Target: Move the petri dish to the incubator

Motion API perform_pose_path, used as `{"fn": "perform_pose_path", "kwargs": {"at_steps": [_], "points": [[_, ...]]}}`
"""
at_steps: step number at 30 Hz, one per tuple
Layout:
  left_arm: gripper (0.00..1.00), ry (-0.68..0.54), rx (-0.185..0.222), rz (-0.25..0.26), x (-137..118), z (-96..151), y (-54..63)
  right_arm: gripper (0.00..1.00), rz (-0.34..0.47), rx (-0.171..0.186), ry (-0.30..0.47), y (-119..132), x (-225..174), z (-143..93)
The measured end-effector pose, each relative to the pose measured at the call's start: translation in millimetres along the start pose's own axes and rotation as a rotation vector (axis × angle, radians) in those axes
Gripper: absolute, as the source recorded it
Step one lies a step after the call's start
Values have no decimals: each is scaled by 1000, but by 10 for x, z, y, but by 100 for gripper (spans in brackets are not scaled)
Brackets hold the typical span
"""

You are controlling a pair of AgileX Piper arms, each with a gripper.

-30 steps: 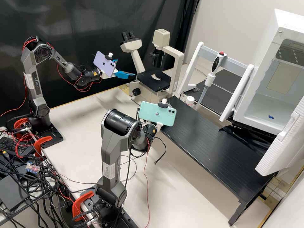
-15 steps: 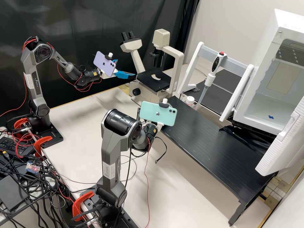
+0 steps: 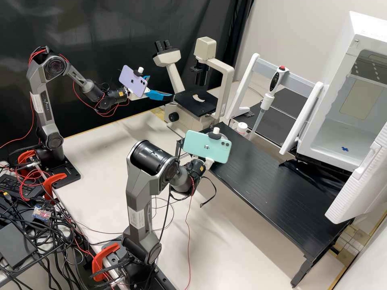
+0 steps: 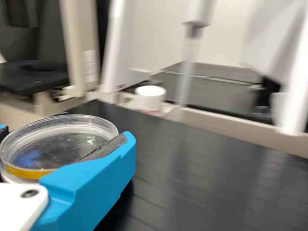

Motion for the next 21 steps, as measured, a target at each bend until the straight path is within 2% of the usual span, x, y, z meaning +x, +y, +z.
{"fn": "perform_pose_path", "kwargs": {"at_steps": [4, 6, 7, 12, 16, 21], "points": [[100, 0, 0, 0, 0, 0, 0, 0, 83, 45, -54, 257, -94, 178], [100, 0, 0, 0, 0, 0, 0, 0, 123, 57, -75, 388, -155, 287], [100, 0, 0, 0, 0, 0, 0, 0, 131, 60, -77, 421, -161, 306], [100, 0, 0, 0, 0, 0, 0, 0, 270, 68, -148, 884, -237, 627], [100, 0, 0, 0, 0, 0, 0, 0, 363, 51, -184, 1222, -188, 838], [100, 0, 0, 0, 0, 0, 0, 0, 427, 25, -228, 1602, -29, 1061]]}}
